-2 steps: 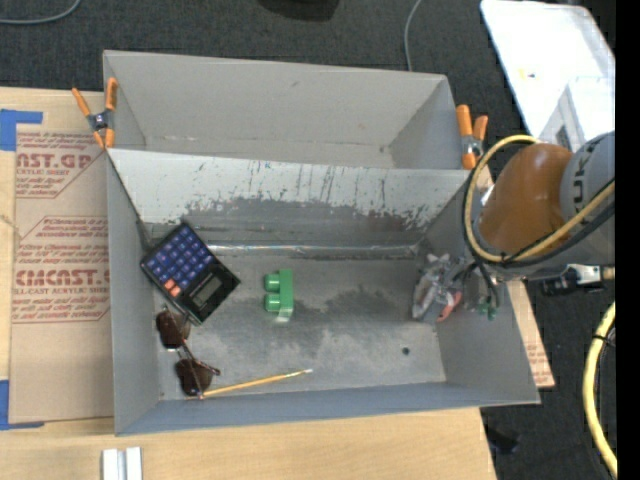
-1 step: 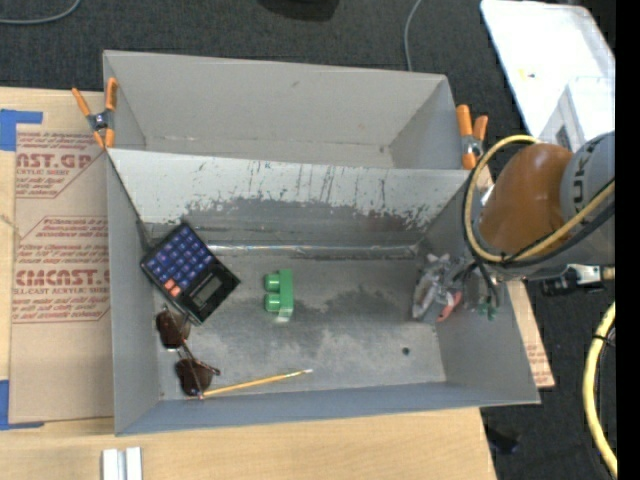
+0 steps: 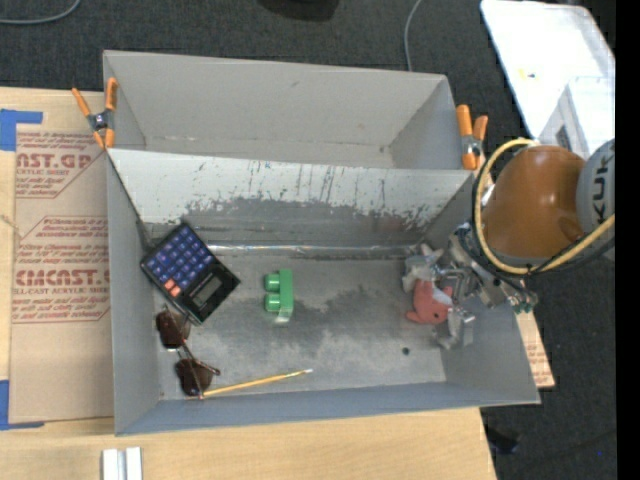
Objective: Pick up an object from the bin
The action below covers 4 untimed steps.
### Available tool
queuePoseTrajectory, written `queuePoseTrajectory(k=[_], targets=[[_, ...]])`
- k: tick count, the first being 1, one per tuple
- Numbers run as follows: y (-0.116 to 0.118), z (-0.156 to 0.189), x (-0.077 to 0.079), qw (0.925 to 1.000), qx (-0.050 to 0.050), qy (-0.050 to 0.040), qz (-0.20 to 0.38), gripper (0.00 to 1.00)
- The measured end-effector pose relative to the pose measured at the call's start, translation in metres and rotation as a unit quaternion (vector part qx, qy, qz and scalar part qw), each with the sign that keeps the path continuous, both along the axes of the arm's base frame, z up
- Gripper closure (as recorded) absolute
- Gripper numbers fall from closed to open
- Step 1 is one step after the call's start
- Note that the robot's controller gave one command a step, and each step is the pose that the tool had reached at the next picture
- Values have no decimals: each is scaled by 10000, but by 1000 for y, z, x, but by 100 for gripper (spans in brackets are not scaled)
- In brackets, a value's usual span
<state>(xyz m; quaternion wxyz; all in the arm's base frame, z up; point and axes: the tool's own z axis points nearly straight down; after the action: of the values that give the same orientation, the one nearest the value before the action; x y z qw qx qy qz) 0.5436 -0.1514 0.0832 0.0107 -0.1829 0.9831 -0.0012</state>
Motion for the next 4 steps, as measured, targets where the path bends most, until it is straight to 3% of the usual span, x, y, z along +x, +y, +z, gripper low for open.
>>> queuePoseTrajectory(k=[1,2,3,4], targets=[[4,2,0,9876,12,10,1569,0],[3,-1,11,9997,22,-11,-237,0],[4,-8,0,9996,31,3,-277,0],[2,-10,21,9997,24,-17,259,0]])
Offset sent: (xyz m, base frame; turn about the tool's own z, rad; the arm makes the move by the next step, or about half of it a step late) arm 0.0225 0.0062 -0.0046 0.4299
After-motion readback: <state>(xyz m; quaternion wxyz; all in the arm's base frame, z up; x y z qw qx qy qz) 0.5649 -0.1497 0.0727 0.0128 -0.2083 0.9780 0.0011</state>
